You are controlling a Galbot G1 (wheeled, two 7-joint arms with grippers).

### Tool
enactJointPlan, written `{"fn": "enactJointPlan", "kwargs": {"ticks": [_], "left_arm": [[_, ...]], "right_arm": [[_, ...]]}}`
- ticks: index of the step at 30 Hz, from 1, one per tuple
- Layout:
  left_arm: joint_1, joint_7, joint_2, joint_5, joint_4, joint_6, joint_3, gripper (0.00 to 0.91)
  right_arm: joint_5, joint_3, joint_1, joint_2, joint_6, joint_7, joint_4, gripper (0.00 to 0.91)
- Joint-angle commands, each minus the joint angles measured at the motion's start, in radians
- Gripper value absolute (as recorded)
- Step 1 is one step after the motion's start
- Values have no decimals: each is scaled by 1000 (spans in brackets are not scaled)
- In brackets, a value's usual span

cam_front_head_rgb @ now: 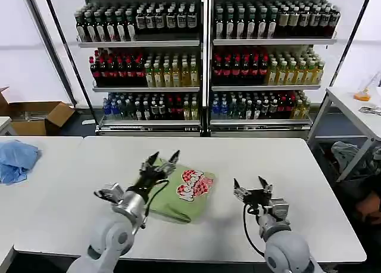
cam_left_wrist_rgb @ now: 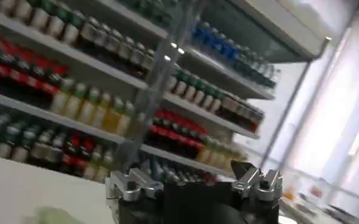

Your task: Fold and organize the clothes.

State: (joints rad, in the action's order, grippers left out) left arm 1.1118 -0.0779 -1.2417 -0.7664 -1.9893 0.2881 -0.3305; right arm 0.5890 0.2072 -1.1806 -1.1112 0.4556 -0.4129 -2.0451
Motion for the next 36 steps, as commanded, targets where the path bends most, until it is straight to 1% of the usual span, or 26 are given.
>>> {"fn": "enactJointPlan", "kwargs": {"ticks": [1, 4, 8, 10, 11, 12, 13, 14, 15, 16, 23, 27, 30, 32, 36], "left_arm": [[149, -24, 53, 55, -39, -55, -245, 907], [169, -25, 50, 57, -36, -61, -258, 907], [185, -26, 45, 63, -36, -67, -260, 907], [187, -26, 39, 68, -34, -68, -259, 907], [187, -27, 36, 70, -32, -68, -257, 907], [186, -27, 33, 72, -31, -68, -256, 907], [185, -27, 30, 74, -30, -68, -255, 907], [185, -27, 28, 76, -28, -68, -253, 907], [184, -27, 25, 77, -25, -68, -252, 907], [184, -27, 24, 77, -24, -68, -251, 907], [186, -29, 19, 78, -18, -67, -254, 907], [196, -30, 20, 77, -18, -68, -257, 907], [203, -29, 15, 77, -18, -70, -256, 907], [206, -29, 11, 78, -18, -71, -255, 907], [205, -28, 4, 77, -21, -71, -253, 907]], "right_arm": [[233, -226, 181, -170, -4, -150, 157, 907], [244, -243, 206, -202, -7, -171, 206, 907], [256, -245, 219, -218, -8, -185, 237, 907], [291, -246, 232, -229, -7, -198, 266, 907], [311, -245, 238, -233, -7, -211, 277, 867], [323, -243, 245, -236, -9, -216, 289, 786], [342, -240, 253, -241, -14, -219, 299, 655], [351, -236, 260, -244, -17, -222, 307, 292], [356, -234, 269, -248, -19, -228, 321, 50], [358, -235, 274, -249, -22, -229, 326, 0], [381, -241, 309, -262, -21, -235, 369, 0], [388, -238, 313, -252, -16, -247, 376, 0], [380, -238, 315, -244, -15, -245, 379, 0], [360, -239, 318, -239, -14, -238, 382, 0], [222, -243, 337, -197, 3, -203, 405, 0]]}}
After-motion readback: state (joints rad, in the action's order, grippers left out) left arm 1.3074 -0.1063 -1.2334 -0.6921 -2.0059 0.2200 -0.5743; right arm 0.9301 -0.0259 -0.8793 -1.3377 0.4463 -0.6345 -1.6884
